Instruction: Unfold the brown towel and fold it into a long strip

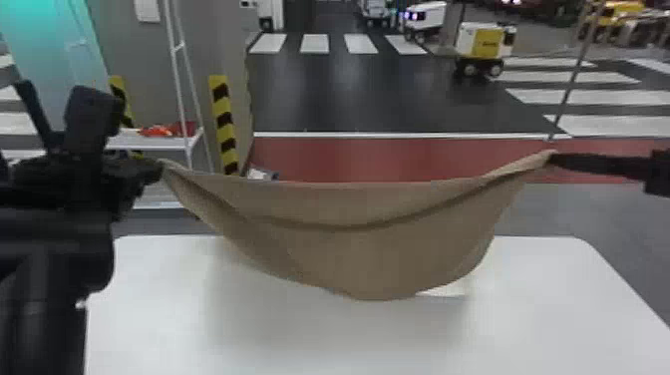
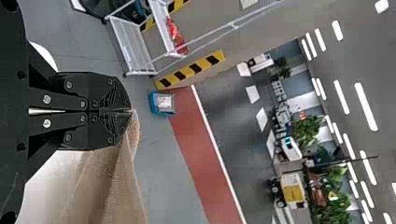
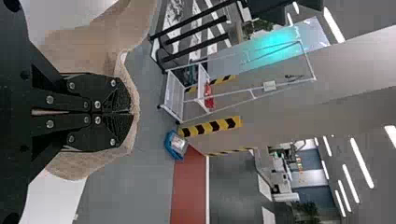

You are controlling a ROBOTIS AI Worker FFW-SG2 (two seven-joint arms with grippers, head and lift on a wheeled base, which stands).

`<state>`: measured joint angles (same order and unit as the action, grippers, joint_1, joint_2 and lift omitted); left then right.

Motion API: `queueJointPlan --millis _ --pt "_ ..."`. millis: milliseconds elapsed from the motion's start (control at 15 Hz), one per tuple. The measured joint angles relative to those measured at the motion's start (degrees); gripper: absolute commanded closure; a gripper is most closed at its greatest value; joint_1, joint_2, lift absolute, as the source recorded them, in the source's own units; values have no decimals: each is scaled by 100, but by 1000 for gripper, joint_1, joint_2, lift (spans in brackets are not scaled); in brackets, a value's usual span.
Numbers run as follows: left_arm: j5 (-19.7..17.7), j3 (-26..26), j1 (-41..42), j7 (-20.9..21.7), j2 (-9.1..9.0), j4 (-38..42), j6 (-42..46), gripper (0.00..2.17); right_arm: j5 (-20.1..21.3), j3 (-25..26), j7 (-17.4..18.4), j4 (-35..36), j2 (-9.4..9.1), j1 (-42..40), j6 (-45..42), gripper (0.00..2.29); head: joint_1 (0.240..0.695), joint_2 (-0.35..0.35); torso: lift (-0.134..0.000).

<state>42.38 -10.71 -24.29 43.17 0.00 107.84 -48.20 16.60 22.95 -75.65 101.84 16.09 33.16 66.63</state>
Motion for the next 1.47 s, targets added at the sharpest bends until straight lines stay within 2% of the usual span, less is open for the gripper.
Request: queueJointPlan --millis 133,267,333,400,533,667,800,1000,1200,1467 --pt "-215 -273 674 70 0 825 24 1426 -334 420 -152 434 146 -380 37 2078 444 -18 -122" --pt "-525 -556 1601 21 0 1463 417 1426 -673 856 -249 805 254 -1167 -259 2078 492 -24 -122" --pt "-626 -674 2154 -58 0 1658 969 1426 -757 1062 -250 939 269 -1719 -662 2078 530 -31 -122" --pt "-723 -766 2697 -134 0 1790 1552 1426 -815 1235 -249 1041 264 -2281 -1138 2078 607 -51 -122" --pt "-985 -925 3629 -177 0 1934 2457 1426 -923 1508 -248 1175 154 -3249 -2077 2078 694 -76 -122" --pt "-1127 -1068 4446 -193 0 1876 3580 1426 -974 1697 -248 1204 63 -4127 -3093 2078 695 -103 -122" --pt "-1280 -1272 5081 -123 0 1707 4528 1426 -1050 1881 -249 1152 46 -4785 -3783 2078 695 -135 -122" --pt "-1377 -1568 5413 97 0 1390 5214 1426 -1071 2034 -249 931 125 -5204 -4280 2078 695 -177 -122" --pt "-1271 -1603 5324 273 0 1391 5190 1426 -1023 2052 -249 718 254 -5088 -4133 2074 695 -197 -122" --pt "-684 -1147 4511 601 0 1317 4185 1426 -693 1728 -249 340 466 -4325 -3008 2071 695 -207 -122"
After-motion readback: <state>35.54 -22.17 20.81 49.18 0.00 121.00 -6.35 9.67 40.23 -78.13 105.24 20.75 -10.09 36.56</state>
